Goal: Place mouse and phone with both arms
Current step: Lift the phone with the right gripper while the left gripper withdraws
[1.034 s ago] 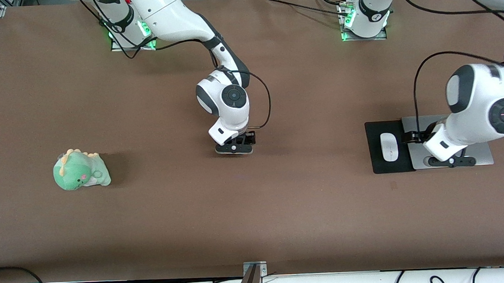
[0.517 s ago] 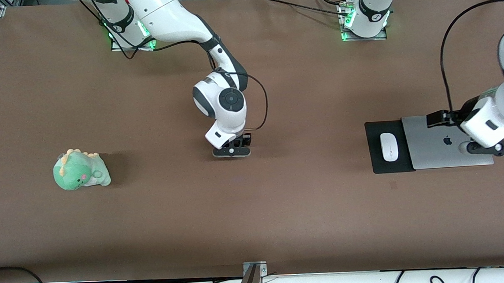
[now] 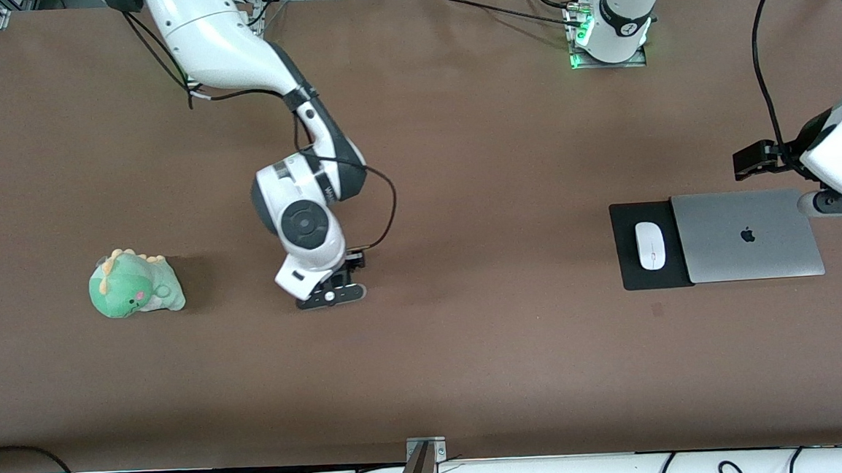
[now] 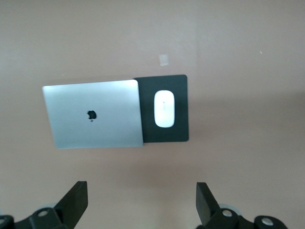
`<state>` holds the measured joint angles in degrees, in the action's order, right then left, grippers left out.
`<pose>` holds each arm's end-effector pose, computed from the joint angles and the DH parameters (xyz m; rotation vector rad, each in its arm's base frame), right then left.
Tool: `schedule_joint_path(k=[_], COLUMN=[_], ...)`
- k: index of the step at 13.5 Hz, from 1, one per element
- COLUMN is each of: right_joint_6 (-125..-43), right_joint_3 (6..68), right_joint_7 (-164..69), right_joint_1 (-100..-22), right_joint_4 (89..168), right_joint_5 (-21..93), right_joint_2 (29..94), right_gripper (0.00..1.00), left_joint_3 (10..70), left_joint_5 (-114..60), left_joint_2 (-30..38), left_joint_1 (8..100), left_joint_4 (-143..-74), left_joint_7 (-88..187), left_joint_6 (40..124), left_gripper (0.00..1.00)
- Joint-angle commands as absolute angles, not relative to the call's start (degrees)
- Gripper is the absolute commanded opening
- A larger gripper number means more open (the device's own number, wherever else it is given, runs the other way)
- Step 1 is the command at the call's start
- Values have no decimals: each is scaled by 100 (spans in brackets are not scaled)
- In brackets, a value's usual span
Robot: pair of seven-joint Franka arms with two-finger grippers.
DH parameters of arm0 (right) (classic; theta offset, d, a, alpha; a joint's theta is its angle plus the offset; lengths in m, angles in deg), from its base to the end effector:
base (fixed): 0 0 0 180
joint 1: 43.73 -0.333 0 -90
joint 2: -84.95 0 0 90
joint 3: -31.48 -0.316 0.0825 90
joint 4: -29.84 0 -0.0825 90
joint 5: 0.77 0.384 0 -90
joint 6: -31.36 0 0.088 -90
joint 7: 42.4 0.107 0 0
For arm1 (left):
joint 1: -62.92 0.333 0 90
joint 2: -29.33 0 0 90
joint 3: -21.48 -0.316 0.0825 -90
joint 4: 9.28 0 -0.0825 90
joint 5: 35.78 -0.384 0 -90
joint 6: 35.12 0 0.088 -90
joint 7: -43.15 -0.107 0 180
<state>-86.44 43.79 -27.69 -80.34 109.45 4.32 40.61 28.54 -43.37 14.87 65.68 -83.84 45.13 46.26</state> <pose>0.6424 0.3289 0.2483 3.0274 0.2658 -0.0903 0.6140 -0.0201 0.5913 -3.0271 0.0415 0.1910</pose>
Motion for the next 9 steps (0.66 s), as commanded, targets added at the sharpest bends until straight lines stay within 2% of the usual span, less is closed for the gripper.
schedule_joint_path(k=[1, 3, 4, 7, 9], right_joint_6=[-8413, -8483, -8640, -9482, -10429], right_joint_3=[4360, 4492, 4675, 4791, 4791], right_joint_7=[-3299, -3413, -3423, -3423, -3466], right_joint_1=[-7626, -7449, -7440, -7256, -7142], right_joint_4=[11305, 11622, 11841, 12824, 13658], right_joint_5=[547, 547, 555, 573, 608], right_joint_2=[4494, 4705, 4820, 5233, 5461], right_gripper=[20, 20, 20, 18, 17], left_joint_3=[2193, 2192, 2192, 2262, 2289], left_joint_5=[-4184, -4193, -4202, -4219, -4167], left_joint_2=[2728, 3352, 3468, 3198, 3100], left_joint_1=[6118, 6108, 6108, 6099, 6099], left_joint_4=[-10144, -10865, -11069, -10633, -10430], left_joint_7=[4411, 4464, 4464, 4482, 4473], left_joint_6=[5738, 6417, 6437, 6008, 5761], left_gripper=[100, 100, 100, 100, 100])
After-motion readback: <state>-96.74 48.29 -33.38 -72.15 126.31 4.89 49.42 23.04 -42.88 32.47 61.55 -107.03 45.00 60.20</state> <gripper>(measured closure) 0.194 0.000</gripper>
